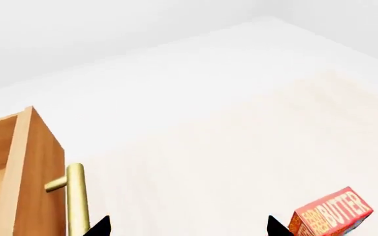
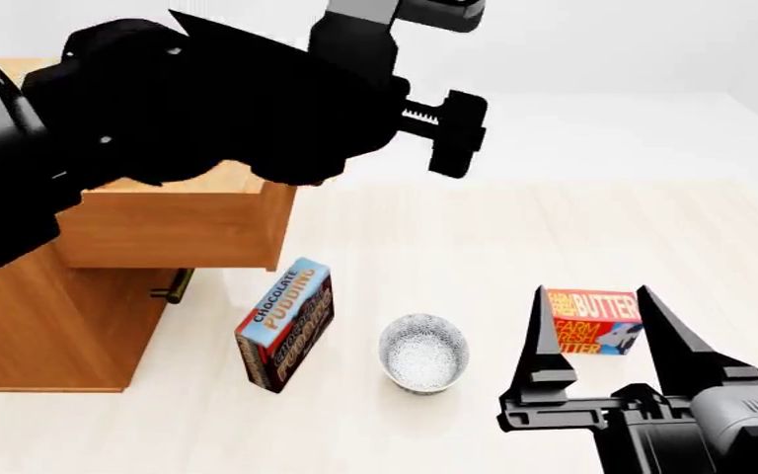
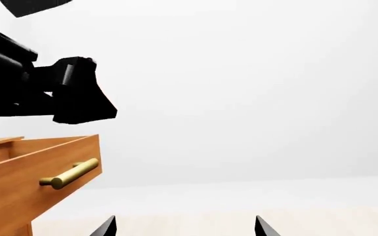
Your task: Put the bowl in the top drawer of the cabinet.
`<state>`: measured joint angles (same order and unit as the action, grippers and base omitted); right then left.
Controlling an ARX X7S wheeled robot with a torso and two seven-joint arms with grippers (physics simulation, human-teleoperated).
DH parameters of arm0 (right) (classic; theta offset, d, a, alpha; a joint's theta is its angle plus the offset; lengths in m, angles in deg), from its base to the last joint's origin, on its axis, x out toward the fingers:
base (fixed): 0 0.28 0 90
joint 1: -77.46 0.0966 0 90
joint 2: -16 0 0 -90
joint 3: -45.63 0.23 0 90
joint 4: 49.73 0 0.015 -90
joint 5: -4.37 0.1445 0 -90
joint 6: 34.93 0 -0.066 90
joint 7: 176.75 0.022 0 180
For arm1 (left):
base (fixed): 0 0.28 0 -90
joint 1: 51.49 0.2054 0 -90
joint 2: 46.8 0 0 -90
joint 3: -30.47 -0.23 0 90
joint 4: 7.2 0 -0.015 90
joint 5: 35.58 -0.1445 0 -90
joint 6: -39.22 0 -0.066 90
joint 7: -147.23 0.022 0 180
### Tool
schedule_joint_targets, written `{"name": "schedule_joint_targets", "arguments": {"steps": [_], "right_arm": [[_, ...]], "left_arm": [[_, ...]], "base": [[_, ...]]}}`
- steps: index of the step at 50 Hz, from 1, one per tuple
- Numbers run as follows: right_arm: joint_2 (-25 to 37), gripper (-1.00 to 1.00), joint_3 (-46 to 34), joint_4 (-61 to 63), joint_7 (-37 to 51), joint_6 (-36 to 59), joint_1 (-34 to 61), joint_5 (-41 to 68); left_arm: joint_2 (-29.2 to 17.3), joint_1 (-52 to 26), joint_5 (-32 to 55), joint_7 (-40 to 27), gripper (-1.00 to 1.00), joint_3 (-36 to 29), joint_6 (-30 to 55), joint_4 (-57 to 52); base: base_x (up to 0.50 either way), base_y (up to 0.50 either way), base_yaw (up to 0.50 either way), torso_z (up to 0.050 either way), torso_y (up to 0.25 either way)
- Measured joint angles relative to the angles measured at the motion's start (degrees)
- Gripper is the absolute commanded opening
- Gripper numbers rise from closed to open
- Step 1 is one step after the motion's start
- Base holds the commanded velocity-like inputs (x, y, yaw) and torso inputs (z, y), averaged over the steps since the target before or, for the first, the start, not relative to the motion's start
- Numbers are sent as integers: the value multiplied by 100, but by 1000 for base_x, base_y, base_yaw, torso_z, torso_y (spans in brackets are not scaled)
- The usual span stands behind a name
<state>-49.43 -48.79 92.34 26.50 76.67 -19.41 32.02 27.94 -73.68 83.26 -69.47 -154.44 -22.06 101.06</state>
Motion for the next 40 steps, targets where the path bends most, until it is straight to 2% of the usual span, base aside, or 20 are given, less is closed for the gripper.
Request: {"name": "schedule_joint_targets", "arguments": {"steps": [12,40], "right_arm": [[35,100,-17,0,27,-56,-40,5],[102,100,37,-133,16,-265,-127,65]], "left_arm": [[251,277,125,258,100,-248,458,-59],[827,700,560,1491,100,-560,1554,1390]], "base": [[0,0,0,0,0],[0,0,0,0,0]]}}
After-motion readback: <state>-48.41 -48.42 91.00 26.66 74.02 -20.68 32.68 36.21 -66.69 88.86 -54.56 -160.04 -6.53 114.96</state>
